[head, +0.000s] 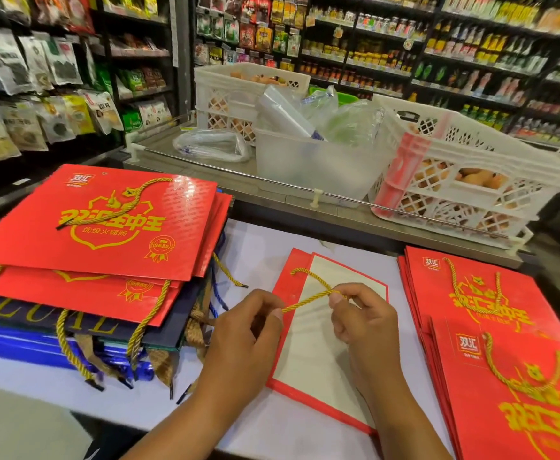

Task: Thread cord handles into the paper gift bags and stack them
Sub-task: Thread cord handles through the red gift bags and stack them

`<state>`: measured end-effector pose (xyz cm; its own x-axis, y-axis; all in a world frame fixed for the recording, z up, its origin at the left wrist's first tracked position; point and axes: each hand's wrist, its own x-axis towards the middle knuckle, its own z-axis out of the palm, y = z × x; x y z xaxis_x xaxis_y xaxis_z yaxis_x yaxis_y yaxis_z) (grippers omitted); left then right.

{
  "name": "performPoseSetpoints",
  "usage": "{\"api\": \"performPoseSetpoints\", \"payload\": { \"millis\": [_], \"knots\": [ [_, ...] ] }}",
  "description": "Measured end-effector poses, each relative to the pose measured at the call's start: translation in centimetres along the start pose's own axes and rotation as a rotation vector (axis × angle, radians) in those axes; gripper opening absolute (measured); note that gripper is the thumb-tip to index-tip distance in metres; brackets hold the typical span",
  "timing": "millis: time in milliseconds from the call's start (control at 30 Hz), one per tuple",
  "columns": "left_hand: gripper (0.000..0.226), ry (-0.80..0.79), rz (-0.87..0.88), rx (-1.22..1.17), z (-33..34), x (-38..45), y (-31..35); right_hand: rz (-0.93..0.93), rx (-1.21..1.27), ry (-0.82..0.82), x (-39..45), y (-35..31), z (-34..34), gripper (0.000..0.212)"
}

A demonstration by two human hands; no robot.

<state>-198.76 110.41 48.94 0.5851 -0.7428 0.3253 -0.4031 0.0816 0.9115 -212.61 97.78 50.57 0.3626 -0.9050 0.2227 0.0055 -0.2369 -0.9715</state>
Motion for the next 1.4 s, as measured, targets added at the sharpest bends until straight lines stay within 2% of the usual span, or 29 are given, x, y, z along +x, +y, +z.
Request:
{"api": "performPoseSetpoints", "payload": {
  "millis": [200,267,333,467,533,667,867,967,1067,1167,1267,1400],
  "knots": [
    [0.011,0.037,-0.055,-0.011,0.1,0.1,0.2,-0.03,-0.138,0.13,-0.6,0.0,0.1,0.014],
    [0.012,0.033,-0.08,-0.048,0.1,0.1,0.2,-0.065,-0.166,0.11,-1.0,-0.4,0.4,0.019],
    [0.014,0.031,-0.078,-0.047,0.0,0.1,0.2,-0.092,-0.177,0.013,-1.5,-0.7,0.6,0.03],
    [0.01,-0.003,-0.03,-0.015,0.0,0.0,0.4,-0.148,-0.219,-0.335,-2.3,-0.7,1.1,0.043],
    [0.011,-0.013,-0.032,-0.023,0.0,0.0,0.4,-0.156,-0.281,-0.419,-2.3,-0.4,1.3,0.044],
    [0.014,-0.015,-0.065,-0.081,0.2,0.0,0.6,-0.14,-0.277,-0.366,-1.8,0.3,1.4,0.032],
    [0.022,-0.067,-0.153,-0.151,0.2,0.3,0.7,-0.227,-0.324,-0.383,-1.7,0.6,1.2,0.007],
    [0.022,-0.042,-0.166,-0.201,0.2,0.3,0.8,-0.248,-0.309,-0.366,-1.6,0.5,1.1,0.009],
    [0.019,0.058,-0.126,-0.142,0.1,0.3,0.4,-0.231,-0.265,-0.296,-1.5,0.4,0.9,0.012],
    [0.02,0.131,-0.175,-0.088,0.2,0.5,-0.1,-0.183,-0.214,-0.201,-1.3,0.5,0.7,0.013],
    [0.037,0.095,-0.25,-0.005,0.4,0.8,-0.5,-0.121,-0.264,-0.142,-0.9,0.6,0.7,0.009],
    [0.034,0.063,-0.259,0.04,0.4,1.2,-1.1,-0.104,-0.305,-0.188,-0.6,1.0,0.5,0.01]
  ]
}}
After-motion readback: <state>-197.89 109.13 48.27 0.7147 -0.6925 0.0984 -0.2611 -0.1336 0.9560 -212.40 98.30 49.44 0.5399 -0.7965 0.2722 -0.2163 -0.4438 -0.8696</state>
